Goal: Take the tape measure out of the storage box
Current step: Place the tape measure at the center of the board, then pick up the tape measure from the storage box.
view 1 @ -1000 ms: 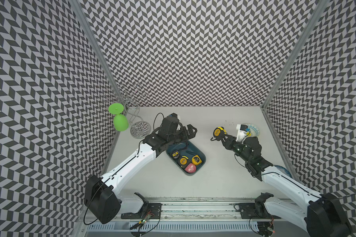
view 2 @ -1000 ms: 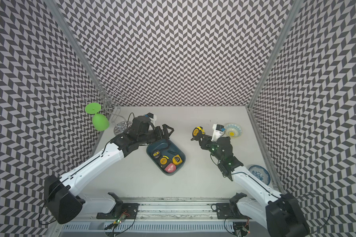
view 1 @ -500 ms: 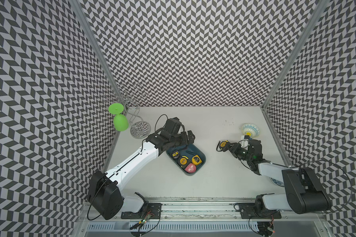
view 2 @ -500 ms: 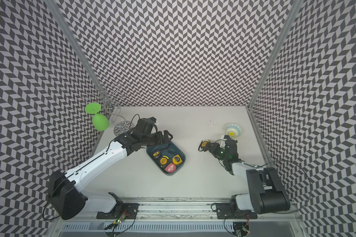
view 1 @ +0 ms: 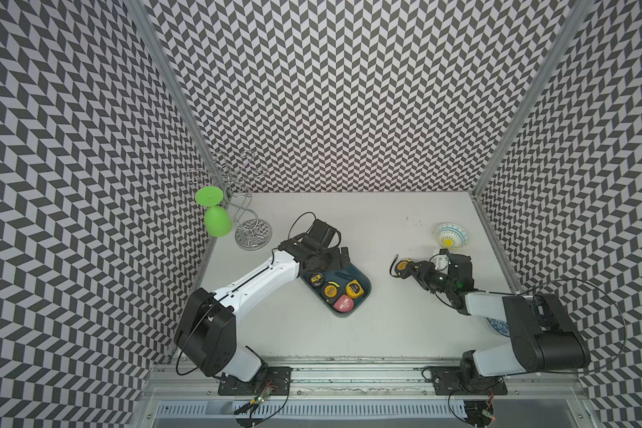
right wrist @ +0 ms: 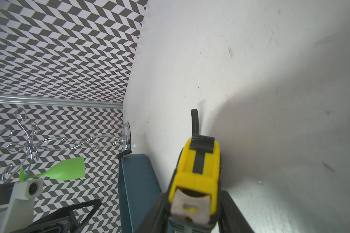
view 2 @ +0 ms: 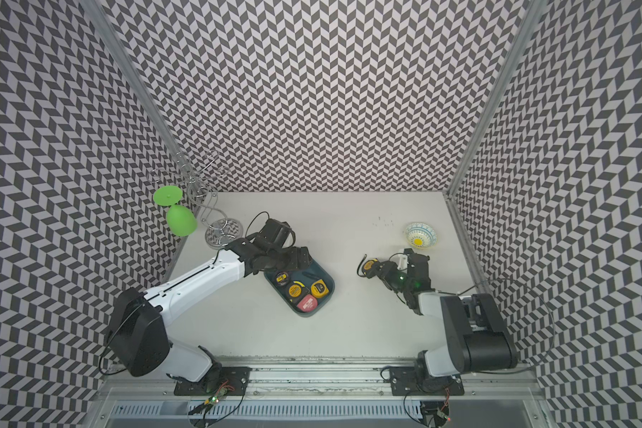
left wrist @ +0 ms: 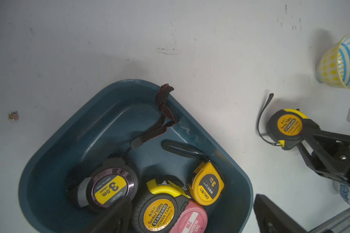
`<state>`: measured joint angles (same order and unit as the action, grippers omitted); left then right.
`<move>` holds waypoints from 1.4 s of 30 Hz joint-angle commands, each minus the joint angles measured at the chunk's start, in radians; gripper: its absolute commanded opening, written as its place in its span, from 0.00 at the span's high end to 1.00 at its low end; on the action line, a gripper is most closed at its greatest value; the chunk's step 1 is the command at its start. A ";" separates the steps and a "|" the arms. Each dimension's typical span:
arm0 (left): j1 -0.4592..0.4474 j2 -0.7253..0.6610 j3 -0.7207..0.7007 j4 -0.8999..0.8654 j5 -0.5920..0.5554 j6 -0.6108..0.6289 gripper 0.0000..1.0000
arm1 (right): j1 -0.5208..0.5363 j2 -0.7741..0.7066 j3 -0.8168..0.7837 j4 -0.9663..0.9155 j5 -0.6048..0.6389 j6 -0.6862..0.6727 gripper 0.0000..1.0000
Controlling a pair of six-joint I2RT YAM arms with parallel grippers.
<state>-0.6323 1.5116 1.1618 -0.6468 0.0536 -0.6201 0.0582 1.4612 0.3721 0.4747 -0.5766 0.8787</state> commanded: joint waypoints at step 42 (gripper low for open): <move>-0.001 0.223 0.010 -0.203 -0.268 0.025 0.00 | -0.009 -0.463 0.065 -0.482 0.050 -0.142 0.00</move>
<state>-0.6510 1.7130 1.1893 -0.8501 -0.2119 -0.5850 0.0536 1.0092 0.4068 -0.0338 -0.5205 0.7418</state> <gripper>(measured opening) 0.997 0.995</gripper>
